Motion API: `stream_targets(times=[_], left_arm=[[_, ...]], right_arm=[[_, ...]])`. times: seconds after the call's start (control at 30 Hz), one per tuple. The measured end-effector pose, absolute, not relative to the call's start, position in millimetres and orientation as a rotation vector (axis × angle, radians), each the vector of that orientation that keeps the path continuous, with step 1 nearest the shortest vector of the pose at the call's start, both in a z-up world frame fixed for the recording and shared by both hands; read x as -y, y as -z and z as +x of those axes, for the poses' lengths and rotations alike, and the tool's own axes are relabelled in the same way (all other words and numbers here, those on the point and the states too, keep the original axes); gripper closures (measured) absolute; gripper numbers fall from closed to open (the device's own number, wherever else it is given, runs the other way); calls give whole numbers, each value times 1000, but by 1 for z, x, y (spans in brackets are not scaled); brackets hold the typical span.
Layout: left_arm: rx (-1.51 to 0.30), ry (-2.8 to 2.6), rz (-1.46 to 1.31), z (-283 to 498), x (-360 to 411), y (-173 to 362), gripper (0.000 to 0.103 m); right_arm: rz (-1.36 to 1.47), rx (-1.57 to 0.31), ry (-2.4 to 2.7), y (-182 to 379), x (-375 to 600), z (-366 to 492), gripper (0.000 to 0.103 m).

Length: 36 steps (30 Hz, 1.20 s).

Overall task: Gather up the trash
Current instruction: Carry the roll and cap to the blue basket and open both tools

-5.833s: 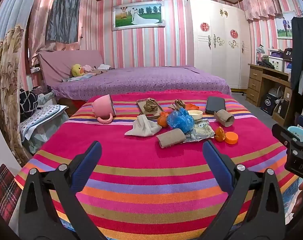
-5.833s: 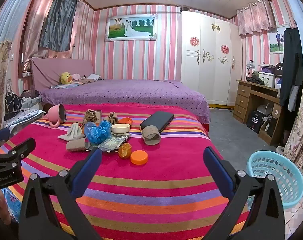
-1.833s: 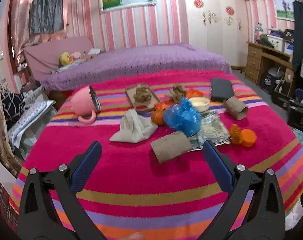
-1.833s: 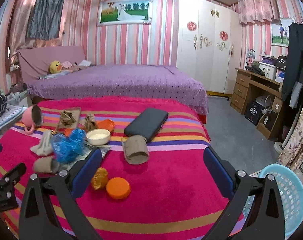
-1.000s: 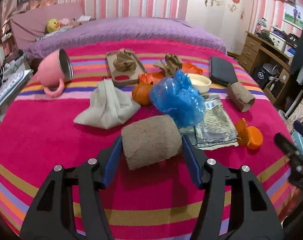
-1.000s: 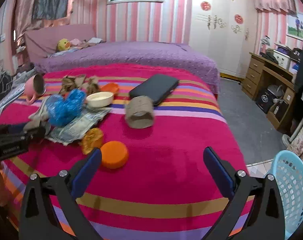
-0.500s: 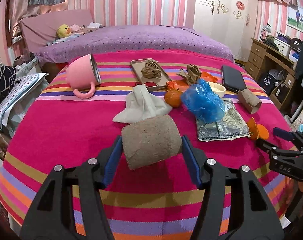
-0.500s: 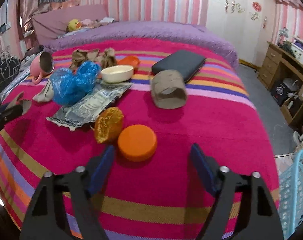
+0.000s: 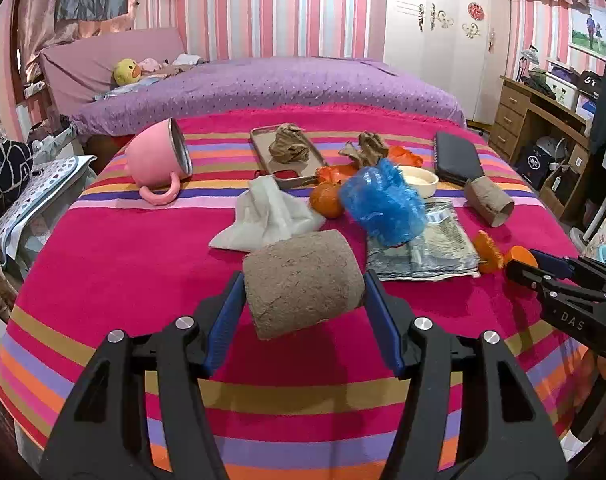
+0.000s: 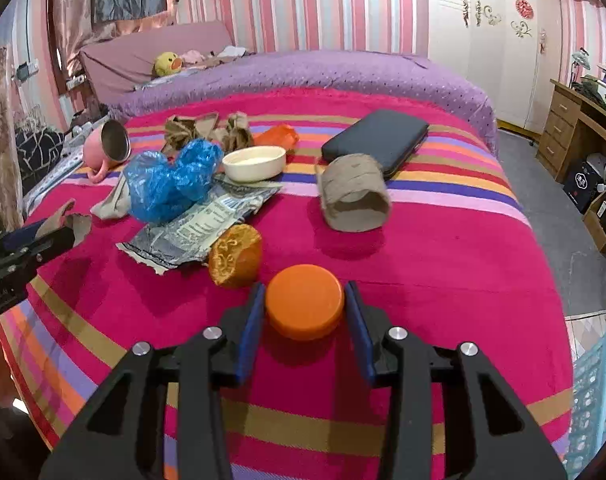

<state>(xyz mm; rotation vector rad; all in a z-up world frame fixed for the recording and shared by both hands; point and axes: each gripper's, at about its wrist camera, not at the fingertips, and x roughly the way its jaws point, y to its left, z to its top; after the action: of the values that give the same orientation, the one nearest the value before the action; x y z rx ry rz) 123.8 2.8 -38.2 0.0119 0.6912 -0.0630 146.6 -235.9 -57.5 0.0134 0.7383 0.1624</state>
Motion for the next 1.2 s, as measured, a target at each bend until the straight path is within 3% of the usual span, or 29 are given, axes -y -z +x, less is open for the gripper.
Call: stream_targets(times=[0.4, 0.6, 1.2], left_arm=[[-616, 132, 71, 102, 87, 9, 45], [-589, 244, 28, 93, 167, -5, 45], [-679, 638, 194, 42, 420, 38, 45]], right_arm=[[40, -547, -86, 2, 316, 89, 63], [-25, -558, 46, -10, 399, 51, 63], [134, -566, 434, 14, 614, -43, 63]])
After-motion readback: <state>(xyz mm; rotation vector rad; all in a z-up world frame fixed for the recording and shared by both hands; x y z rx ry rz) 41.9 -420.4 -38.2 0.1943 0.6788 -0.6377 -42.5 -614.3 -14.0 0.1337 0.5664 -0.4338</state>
